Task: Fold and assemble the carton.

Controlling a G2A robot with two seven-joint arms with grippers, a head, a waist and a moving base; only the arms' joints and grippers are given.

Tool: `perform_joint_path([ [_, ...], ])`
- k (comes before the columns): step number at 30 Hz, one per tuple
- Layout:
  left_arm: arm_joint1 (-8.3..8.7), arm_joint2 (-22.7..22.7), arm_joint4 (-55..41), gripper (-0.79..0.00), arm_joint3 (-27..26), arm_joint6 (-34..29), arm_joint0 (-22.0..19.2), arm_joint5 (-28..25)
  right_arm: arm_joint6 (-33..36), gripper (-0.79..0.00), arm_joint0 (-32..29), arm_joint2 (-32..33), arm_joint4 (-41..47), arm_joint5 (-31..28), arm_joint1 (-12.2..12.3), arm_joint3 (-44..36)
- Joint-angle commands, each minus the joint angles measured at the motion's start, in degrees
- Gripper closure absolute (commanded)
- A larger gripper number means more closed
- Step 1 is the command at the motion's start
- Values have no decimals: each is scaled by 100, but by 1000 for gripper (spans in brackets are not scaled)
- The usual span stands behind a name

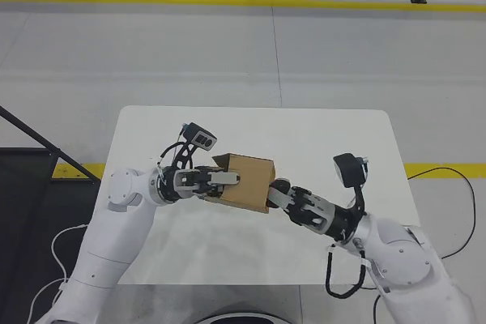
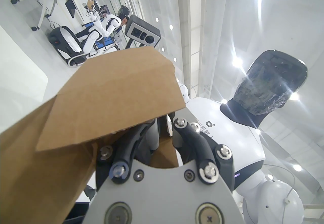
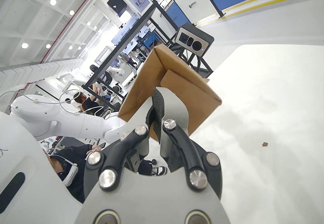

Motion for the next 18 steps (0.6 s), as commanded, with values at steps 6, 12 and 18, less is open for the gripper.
perform_joint_path([
  [6, 6, 29, -2, 0, 5, 25, -5, -8, -8, 0, -280, 330, 241, -268, 38, -62],
  [12, 7, 67, 0, 0, 1, 67, -16, -12, 32, 0, -371, 425, 303, -320, 52, -80],
  [18, 12, 83, -5, 0, -2, 74, -26, -26, -140, 0, -397, 509, 393, -400, 48, -59],
])
